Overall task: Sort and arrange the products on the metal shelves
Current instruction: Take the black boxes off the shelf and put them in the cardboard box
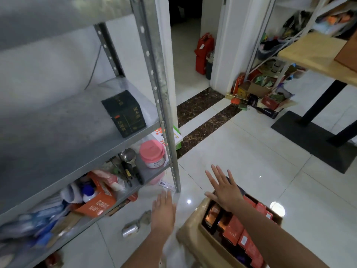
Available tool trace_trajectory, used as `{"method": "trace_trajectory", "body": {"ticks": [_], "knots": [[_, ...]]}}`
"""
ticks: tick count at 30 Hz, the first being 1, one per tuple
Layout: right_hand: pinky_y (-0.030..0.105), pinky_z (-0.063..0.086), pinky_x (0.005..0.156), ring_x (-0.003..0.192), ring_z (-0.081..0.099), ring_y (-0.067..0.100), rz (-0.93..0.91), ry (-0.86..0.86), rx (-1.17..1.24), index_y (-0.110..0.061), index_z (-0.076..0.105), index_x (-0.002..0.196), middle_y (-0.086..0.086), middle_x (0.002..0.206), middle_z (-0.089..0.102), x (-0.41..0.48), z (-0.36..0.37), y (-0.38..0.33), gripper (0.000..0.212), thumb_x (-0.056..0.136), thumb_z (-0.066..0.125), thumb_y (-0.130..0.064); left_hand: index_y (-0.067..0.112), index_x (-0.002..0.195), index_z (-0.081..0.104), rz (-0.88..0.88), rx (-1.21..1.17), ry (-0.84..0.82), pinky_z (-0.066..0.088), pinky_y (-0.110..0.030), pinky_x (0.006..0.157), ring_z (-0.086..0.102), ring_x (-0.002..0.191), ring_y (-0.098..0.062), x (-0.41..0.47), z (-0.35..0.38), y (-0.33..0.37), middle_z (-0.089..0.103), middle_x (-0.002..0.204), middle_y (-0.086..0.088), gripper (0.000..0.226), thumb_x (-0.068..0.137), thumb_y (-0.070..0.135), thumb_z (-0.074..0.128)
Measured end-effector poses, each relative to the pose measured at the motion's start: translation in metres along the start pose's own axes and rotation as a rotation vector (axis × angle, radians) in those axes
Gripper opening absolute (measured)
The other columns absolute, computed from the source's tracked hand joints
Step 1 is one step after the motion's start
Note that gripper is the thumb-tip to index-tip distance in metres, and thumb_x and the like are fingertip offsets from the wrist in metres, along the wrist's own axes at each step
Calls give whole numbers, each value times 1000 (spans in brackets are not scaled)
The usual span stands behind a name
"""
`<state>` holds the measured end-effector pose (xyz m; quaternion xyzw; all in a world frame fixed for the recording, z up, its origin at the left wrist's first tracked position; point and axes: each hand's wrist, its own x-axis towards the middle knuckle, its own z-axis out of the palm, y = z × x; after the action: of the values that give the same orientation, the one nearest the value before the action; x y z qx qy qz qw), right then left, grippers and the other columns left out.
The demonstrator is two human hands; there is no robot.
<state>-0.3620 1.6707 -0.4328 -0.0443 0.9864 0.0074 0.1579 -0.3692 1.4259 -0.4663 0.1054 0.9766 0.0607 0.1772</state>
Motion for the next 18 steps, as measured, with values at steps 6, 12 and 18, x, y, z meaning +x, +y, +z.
{"method": "trace_trajectory", "body": {"ticks": [6,12,18], "knots": [[42,-15,118,150,-10,22,-266,334,84,-27,-2,156,6,163,-6,57,-140,-85,76,95,18,-67,4,150,28,-60,35,593,23,-50,117,26,146,-34,-29,-150,-84,26,157,-19,59,100,36,33],[44,-11,118,149,-18,28,-195,474,162,-33,-20,152,10,160,-24,97,-225,-160,89,93,39,-66,17,155,-6,-347,38,634,-9,-41,120,-14,149,-28,-44,-236,-166,-17,161,-6,73,99,55,22],[49,-4,120,148,-16,33,-51,357,218,-28,-19,152,14,159,-24,128,-248,-195,113,81,58,-70,22,153,-15,-451,49,592,-10,-43,121,-22,147,-27,-56,-242,-218,-32,153,-2,76,92,63,6]]}}
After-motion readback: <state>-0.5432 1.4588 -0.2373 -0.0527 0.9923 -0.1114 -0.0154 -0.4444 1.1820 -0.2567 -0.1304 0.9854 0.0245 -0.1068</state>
